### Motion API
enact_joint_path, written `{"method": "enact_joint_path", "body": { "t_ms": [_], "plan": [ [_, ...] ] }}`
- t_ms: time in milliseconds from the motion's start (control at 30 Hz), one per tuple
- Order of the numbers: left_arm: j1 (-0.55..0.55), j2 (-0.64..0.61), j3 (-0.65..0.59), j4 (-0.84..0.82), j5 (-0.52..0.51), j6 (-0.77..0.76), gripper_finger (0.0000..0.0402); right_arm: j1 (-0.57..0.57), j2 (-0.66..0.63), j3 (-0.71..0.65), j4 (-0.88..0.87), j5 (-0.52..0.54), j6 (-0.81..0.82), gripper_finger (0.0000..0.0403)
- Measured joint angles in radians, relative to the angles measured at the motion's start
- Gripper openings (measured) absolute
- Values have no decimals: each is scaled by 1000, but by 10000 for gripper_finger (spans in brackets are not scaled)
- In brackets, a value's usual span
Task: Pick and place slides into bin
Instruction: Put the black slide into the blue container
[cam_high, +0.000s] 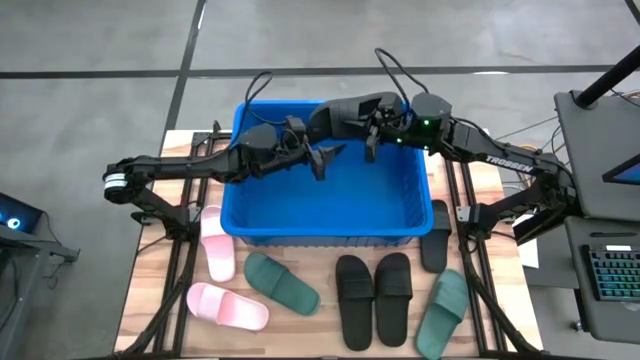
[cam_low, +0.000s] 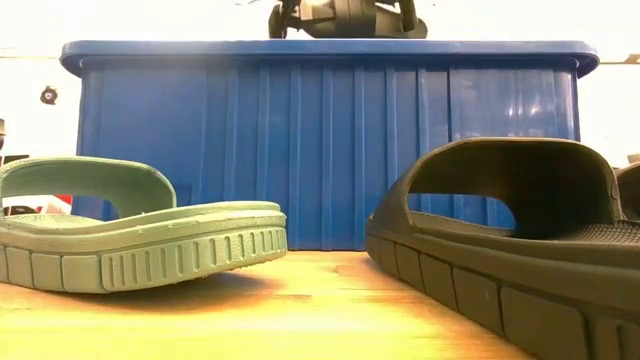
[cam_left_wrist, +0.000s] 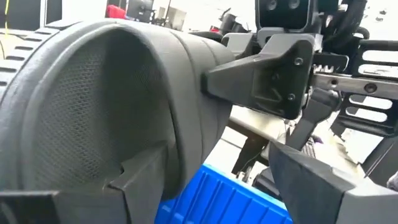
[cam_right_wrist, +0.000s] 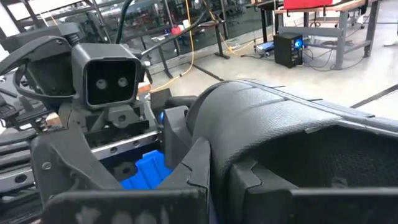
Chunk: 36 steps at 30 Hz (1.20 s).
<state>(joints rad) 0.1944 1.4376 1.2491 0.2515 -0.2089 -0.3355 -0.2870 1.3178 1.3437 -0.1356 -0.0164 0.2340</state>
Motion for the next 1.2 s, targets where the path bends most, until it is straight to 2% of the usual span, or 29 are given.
{"method": "enact_joint_path", "body": {
  "t_ms": [233,333,467,733,767,1067,1200],
  "plan": [
    [1,8,0,11,-1,2,261,8,0,-1,31,-6,0,9],
    [2,11,5,8,15,5,244,10,0,-1,35,-7,11,8],
    [4,21,6,28,18,7,185,16,-1,0,40,-9,22,8],
    [19,26,8,29,24,2,23,38,-4,0,43,-8,24,8],
    [21,26,7,29,31,2,13,38,-4,0,42,-9,25,8],
    [23,18,6,26,48,10,2,39,-4,1,43,-4,28,9],
    [24,-1,5,5,53,55,1,43,-1,2,43,74,55,20]
  ]
}}
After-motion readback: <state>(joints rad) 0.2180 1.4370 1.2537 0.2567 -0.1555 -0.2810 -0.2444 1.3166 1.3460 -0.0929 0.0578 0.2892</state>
